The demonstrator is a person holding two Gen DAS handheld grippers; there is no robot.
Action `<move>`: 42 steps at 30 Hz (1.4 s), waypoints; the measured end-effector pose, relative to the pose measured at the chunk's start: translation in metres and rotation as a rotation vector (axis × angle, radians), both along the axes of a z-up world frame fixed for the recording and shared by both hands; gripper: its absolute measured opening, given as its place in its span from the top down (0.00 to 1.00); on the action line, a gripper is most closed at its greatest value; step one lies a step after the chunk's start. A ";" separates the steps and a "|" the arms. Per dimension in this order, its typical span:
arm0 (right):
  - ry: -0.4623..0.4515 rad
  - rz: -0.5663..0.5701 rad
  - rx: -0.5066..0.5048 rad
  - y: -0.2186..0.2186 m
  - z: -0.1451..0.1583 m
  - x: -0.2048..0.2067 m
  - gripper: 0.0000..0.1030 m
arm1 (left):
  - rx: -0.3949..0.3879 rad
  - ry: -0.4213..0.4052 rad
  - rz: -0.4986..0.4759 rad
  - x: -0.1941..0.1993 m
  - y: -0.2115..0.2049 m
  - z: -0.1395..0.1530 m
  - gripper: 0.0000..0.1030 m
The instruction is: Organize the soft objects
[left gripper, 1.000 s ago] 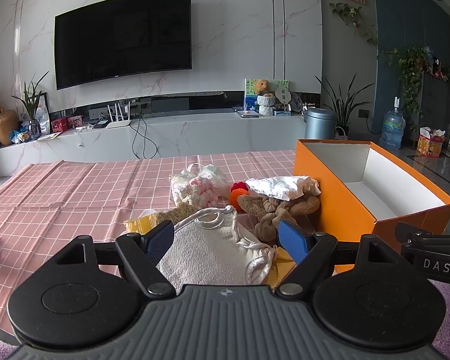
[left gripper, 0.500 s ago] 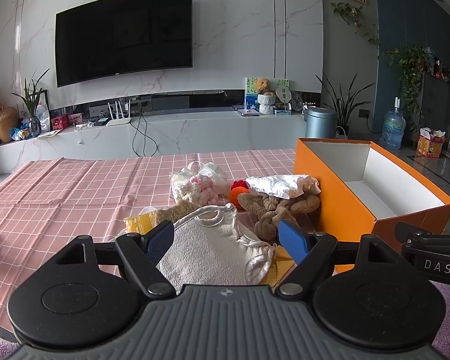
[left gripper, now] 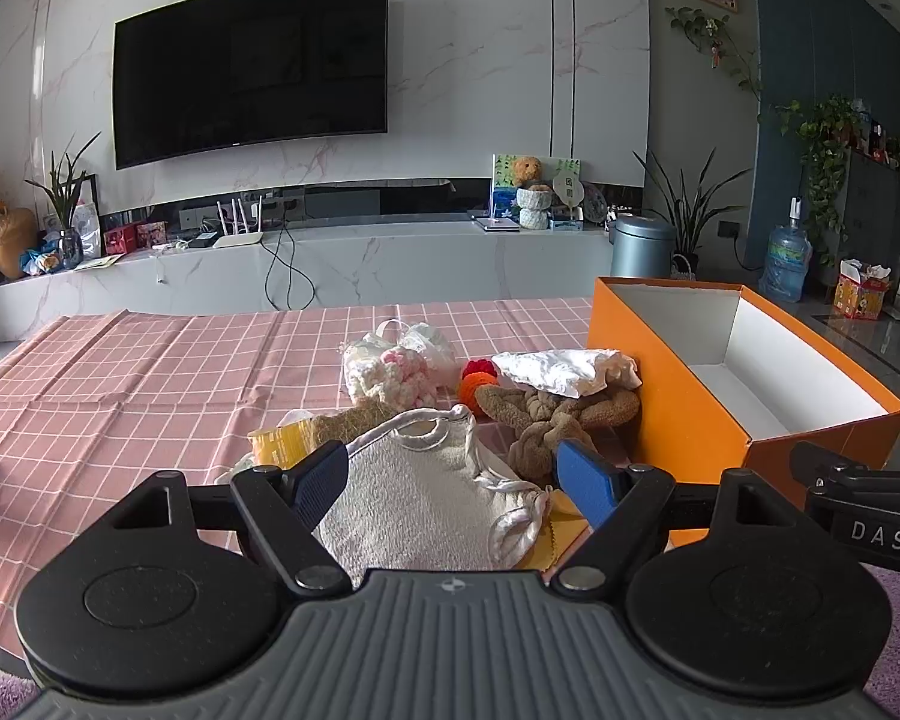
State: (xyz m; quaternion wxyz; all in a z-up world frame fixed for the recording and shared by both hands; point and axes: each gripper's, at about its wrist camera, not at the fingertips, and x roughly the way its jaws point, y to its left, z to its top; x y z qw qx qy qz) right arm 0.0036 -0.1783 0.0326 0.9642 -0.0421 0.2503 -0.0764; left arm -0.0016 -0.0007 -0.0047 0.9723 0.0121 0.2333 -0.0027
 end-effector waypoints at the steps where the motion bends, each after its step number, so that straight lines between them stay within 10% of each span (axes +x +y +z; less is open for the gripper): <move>1: 0.000 0.001 0.000 0.000 0.000 0.000 0.02 | 0.000 -0.001 0.000 0.000 0.000 -0.001 0.10; 42: -0.007 0.035 0.006 0.004 0.002 -0.002 0.02 | -0.035 0.005 0.006 -0.002 -0.001 -0.001 0.10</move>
